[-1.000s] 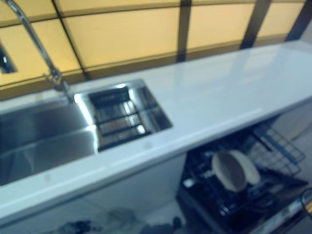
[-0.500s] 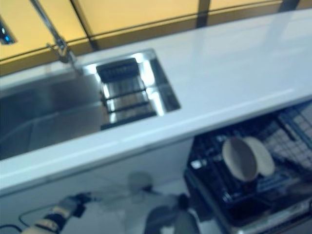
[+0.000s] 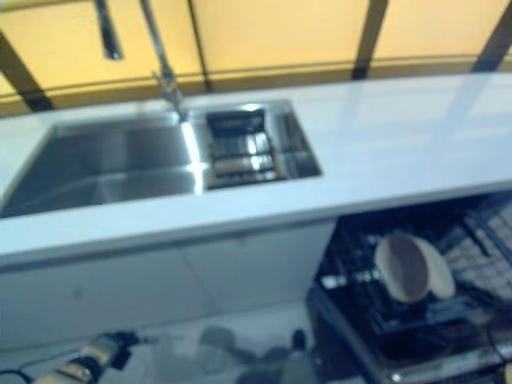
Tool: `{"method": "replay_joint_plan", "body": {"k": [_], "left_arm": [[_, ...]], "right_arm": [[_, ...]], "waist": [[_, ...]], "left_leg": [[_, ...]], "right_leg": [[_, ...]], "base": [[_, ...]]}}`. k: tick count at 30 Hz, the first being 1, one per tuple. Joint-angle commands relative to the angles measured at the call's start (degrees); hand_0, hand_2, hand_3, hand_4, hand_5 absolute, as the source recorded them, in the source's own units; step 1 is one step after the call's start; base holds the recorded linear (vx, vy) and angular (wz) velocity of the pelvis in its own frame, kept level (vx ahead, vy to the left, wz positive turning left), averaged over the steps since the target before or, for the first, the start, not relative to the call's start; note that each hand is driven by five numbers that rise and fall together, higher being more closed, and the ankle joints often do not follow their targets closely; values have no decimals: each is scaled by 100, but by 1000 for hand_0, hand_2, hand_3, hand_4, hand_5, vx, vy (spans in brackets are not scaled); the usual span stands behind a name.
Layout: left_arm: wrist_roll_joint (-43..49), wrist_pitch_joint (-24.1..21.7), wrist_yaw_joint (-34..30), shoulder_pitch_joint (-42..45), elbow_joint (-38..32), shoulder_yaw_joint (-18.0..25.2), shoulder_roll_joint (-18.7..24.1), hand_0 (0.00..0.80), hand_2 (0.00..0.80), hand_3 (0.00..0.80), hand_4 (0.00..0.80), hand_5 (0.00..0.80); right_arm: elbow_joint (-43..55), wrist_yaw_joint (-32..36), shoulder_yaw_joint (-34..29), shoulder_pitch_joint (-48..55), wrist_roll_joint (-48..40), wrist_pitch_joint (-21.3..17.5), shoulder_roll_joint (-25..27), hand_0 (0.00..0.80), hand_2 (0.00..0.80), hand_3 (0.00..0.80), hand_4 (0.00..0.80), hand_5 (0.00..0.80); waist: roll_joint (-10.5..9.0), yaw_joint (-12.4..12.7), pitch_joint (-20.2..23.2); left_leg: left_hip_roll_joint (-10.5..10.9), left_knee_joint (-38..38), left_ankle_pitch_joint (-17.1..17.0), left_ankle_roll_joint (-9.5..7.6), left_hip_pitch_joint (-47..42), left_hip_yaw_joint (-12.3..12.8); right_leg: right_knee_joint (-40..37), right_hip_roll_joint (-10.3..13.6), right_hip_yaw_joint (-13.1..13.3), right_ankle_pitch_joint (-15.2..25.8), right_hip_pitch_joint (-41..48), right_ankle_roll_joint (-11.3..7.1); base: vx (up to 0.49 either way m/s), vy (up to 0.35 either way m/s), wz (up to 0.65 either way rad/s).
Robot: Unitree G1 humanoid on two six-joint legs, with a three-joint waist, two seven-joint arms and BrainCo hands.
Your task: Take plates into dishwasher
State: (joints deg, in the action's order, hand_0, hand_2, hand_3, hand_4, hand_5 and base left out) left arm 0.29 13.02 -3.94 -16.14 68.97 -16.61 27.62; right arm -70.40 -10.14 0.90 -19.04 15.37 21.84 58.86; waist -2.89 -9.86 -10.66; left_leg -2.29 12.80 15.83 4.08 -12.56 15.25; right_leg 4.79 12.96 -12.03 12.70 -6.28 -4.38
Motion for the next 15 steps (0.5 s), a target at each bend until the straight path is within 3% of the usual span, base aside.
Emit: {"method": "replay_joint_plan", "body": {"k": [1,2,3,6,9,12,15], "left_arm": [[-4,-87,-58,-196,-233,31,324,0,0,0,0,0],[-48,-59,-35,-154,-195,-36,372,0,0,0,0,0],[-41,-53,-31,-105,-169,-24,382,0,0,0,0,0],[252,-2,-261,26,-74,-3,486,0,0,0,0,0],[383,25,-317,265,154,118,591,0,0,0,0,0],[565,-29,-444,487,399,360,732,0,0,0,0,0],[587,-122,-449,613,490,520,834,0,0,0,0,0]], "right_arm": [[-124,-122,299,-234,7,36,-12,0,0,0,0,0],[-124,-143,240,-160,-347,28,-159,0,0,0,0,0],[-105,-151,201,-98,-366,39,-216,0,0,0,0,0],[-90,-272,84,217,-503,119,-451,0,0,0,0,0],[-157,-273,12,510,-553,161,-711,0,0,0,0,0],[-357,-250,-51,657,-525,137,-871,0,0,0,0,0],[-432,-14,16,688,-446,220,-966,0,0,0,0,0]], "waist": [[-104,57,-197],[-52,177,-154],[26,239,-123],[264,420,-13],[389,611,212],[232,825,486],[88,959,609]], "left_leg": [[630,-80,259,-723,-429,-58],[608,-261,-29,-753,-262,63],[536,-414,-217,-742,-172,97],[254,-718,-712,-716,145,16],[69,-924,-988,-715,392,-82],[113,-981,-1070,-729,608,-100],[98,-867,-1073,-733,860,-113]], "right_leg": [[-294,-162,-237,515,-1000,-616],[600,-99,-290,329,-762,-520],[1021,-104,-226,193,-670,-458],[1878,-126,239,-265,-273,-314],[1928,-138,447,-700,397,-254],[1489,-68,533,-876,1159,-368],[1410,-47,688,-734,1302,-445]], "base": [[-410,21,-9],[-426,43,-18],[-537,31,-31],[-345,-74,-16],[-283,-138,-6],[-238,-170,-19],[-241,-224,-35]]}}
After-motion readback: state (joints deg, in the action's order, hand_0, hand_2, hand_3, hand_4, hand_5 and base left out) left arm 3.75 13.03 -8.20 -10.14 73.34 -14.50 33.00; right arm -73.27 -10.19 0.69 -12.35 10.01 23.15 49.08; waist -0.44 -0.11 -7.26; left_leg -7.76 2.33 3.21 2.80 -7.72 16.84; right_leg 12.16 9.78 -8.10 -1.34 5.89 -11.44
